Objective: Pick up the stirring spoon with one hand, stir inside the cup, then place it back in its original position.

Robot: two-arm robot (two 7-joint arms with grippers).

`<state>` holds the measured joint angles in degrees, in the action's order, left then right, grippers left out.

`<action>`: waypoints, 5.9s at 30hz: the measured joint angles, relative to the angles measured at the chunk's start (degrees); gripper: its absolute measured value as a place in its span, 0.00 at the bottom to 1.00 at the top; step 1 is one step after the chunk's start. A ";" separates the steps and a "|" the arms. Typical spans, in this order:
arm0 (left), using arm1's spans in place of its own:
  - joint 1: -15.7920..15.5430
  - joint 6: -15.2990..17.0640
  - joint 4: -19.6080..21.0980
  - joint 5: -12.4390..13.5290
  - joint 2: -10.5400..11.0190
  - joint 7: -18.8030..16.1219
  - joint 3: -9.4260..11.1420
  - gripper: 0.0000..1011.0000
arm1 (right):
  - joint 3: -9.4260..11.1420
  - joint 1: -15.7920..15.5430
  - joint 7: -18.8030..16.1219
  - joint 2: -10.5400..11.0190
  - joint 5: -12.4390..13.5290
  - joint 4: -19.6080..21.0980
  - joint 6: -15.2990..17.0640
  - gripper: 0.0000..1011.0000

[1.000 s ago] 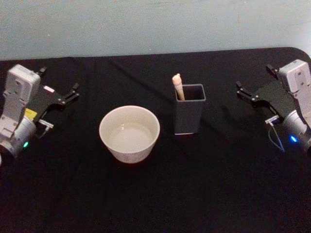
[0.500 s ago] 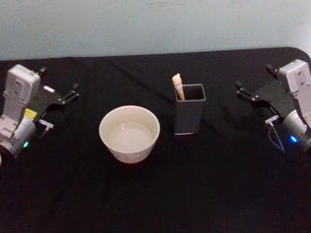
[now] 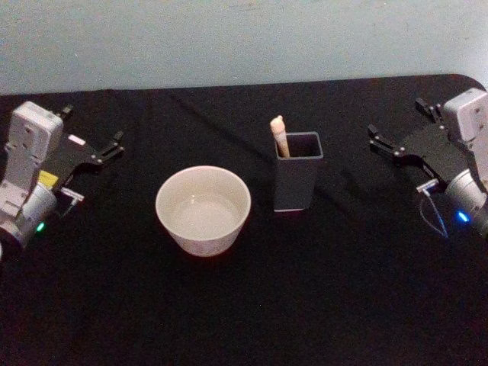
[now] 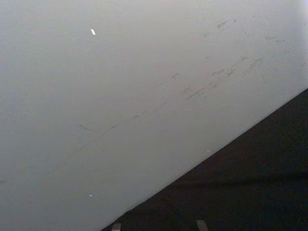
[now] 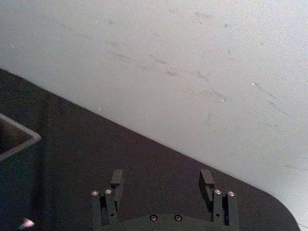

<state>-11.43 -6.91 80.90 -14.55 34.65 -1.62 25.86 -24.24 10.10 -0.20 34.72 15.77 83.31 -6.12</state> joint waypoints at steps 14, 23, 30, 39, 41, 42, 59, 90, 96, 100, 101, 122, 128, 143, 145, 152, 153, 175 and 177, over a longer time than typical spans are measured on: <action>0.00 0.00 0.00 0.00 0.00 0.00 0.00 0.99 | 4.23 -3.16 -6.86 0.89 8.41 11.85 8.33 0.99; 0.00 0.00 0.00 0.00 0.00 0.00 0.00 0.99 | 3.75 -3.94 -12.48 0.42 11.88 17.17 14.25 0.99; 0.00 0.00 0.00 0.00 0.00 0.00 0.00 0.99 | 1.27 -2.59 -15.07 -1.13 10.79 18.03 17.87 0.99; 0.00 0.00 0.00 0.01 0.00 0.00 0.00 0.99 | -1.25 0.61 -15.93 -4.40 7.76 15.22 20.34 0.99; 0.00 0.00 0.00 0.00 0.00 0.00 0.00 0.99 | -1.72 1.40 -15.84 -5.41 6.94 14.22 20.80 0.99; 0.00 0.00 0.00 0.00 0.00 0.00 0.00 0.99 | -1.85 1.69 -15.78 -5.77 6.67 13.89 20.93 0.99; 0.00 0.00 0.00 0.00 0.00 0.00 0.00 0.99 | -2.96 5.48 -15.27 -11.26 2.24 8.20 22.54 0.99; 0.00 0.00 0.00 0.00 0.00 0.00 0.00 0.99 | -1.29 6.86 -16.32 -14.95 0.15 5.51 25.03 0.99; 0.00 0.00 0.00 0.00 0.00 0.00 0.00 0.99 | -1.33 6.85 -16.28 -14.92 0.17 5.53 25.02 0.90; 0.00 0.00 0.00 0.00 0.00 0.00 0.00 0.99 | -1.36 6.85 -16.25 -14.90 0.20 5.55 25.01 0.79; 0.00 0.00 0.00 0.00 0.00 0.00 0.00 0.99 | -1.36 6.85 -16.25 -14.90 0.20 5.55 25.00 0.75; 0.00 0.00 0.00 0.00 0.00 0.00 0.00 0.99 | -1.37 6.85 -16.21 -14.86 0.28 5.61 24.93 0.22; 0.00 0.00 0.00 0.00 0.00 0.00 0.00 0.99 | -1.37 6.85 -16.21 -14.86 0.29 5.61 24.93 0.22; 0.00 0.00 0.00 0.00 0.00 0.00 0.00 0.99 | 2.79 4.50 -17.41 -14.68 1.85 11.12 23.36 0.22; 0.00 0.00 0.00 0.00 0.00 0.00 0.00 0.99 | 3.60 4.20 -17.50 -14.61 2.56 12.58 23.14 0.22; 0.00 0.00 0.00 0.00 0.00 0.00 0.00 0.99 | 5.46 4.13 -16.88 -15.03 4.42 15.88 22.45 0.22; 0.00 0.00 0.00 0.00 0.00 0.00 0.00 0.99 | 5.62 4.17 -16.75 -15.13 4.61 16.13 22.34 0.21; 0.00 0.00 0.00 0.00 0.00 0.00 0.00 0.99 | 1.65 5.57 -17.56 -17.88 7.13 16.07 16.72 0.21; 0.00 0.00 0.00 0.00 0.00 0.00 0.00 0.99 | 0.43 5.71 -17.97 -18.35 7.06 15.17 16.16 0.21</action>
<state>-11.43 -6.91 80.90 -14.55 34.65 -1.62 25.86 -23.81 15.80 -18.17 16.37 22.83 98.48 10.04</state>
